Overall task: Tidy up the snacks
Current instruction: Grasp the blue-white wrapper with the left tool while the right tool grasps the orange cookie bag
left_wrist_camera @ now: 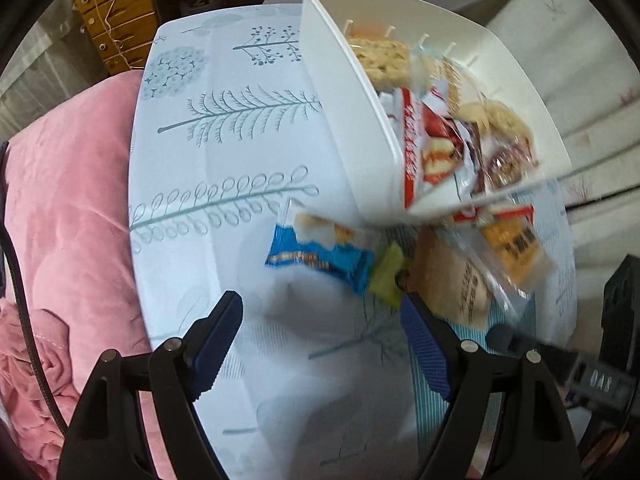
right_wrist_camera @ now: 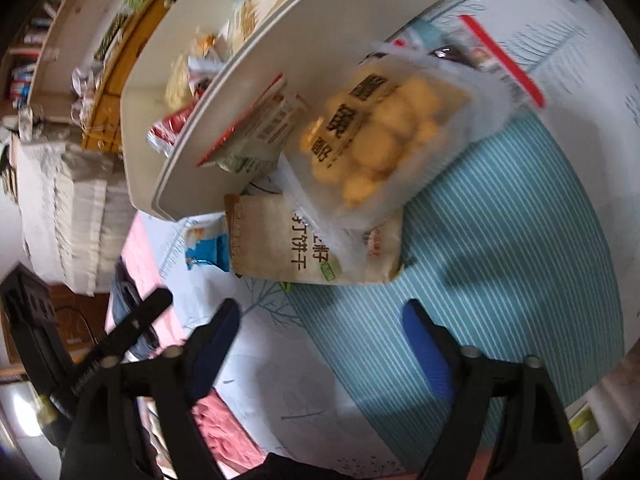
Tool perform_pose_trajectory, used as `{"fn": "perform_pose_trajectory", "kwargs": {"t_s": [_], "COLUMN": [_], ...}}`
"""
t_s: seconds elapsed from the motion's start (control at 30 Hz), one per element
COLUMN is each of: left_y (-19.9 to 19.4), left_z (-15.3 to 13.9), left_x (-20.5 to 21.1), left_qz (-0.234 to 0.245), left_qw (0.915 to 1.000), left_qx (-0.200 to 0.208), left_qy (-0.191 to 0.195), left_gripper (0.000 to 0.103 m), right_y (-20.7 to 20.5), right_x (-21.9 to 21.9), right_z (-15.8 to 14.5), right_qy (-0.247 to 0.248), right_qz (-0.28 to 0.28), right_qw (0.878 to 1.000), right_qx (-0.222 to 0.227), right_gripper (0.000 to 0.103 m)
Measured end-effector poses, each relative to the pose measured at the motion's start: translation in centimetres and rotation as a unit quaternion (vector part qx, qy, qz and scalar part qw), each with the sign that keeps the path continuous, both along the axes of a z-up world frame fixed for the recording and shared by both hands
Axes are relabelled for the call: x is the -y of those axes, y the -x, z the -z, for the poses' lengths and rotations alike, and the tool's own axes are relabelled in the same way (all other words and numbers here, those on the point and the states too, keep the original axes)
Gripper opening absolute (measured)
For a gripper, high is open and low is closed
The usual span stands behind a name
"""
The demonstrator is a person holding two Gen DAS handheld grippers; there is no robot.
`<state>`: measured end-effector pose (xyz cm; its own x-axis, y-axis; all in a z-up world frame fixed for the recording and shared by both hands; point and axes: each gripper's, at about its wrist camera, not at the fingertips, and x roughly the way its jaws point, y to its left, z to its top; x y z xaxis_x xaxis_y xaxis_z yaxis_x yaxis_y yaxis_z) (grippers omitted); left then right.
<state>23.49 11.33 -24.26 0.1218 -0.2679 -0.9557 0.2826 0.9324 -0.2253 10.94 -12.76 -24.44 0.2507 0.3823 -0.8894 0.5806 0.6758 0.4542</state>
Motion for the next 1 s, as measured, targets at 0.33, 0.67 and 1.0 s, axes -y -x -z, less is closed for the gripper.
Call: {"fn": "perform_pose_trajectory", "kwargs": {"t_s": [0.33,0.67,1.0], "left_y": [-2.3,-3.0,-3.1], "left_z": [2.6,4.7,5.2], "left_x": [1.3,2.6,4.0], "left_qz": [-0.015,-0.009,-0.01], "left_qw": [0.9998,0.9992,0.9989], "left_qx": [-0.008,-0.013,0.005], "left_qy": [-0.008,-0.035,-0.046], "left_gripper": [0.08,0.069,0.053], "right_y": [-4.1,-6.0,-6.4], "right_x": [-2.0,-4.1,-4.2], "right_z": [0.5,1.6,1.6], "right_qy": [0.077,0.117,0.127], "right_qz": [-0.089,-0.141,-0.148], "right_qw": [0.993,0.982,0.98], "right_qx": [-0.019,-0.033,-0.03], "right_gripper": [0.093,0.096,0.096]}}
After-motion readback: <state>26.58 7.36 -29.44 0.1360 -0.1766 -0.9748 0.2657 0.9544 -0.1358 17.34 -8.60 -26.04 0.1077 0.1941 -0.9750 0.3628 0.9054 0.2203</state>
